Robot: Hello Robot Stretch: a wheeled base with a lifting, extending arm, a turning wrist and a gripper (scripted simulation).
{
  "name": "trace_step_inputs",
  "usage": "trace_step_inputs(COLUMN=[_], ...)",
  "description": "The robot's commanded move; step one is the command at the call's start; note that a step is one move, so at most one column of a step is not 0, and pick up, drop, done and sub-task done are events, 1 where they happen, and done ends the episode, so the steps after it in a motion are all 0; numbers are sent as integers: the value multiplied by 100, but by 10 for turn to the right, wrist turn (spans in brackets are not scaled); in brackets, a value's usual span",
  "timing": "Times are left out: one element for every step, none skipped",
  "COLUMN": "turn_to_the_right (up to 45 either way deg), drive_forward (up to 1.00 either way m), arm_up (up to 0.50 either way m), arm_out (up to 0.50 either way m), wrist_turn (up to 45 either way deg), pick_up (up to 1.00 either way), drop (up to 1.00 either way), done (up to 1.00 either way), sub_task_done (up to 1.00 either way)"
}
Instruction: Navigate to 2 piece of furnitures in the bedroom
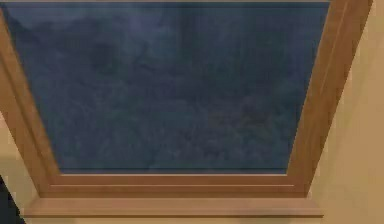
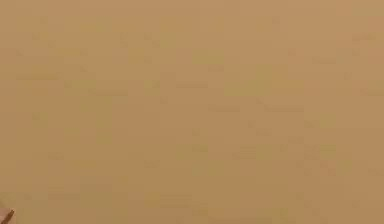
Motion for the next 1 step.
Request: trace_step_inputs(turn_to_the_right=[-450], drive_forward=[0], arm_up=[0], arm_out=[0], wrist_turn=[0], pick_up=[0], drop=[0], done=[0], sub_task_done=[0])
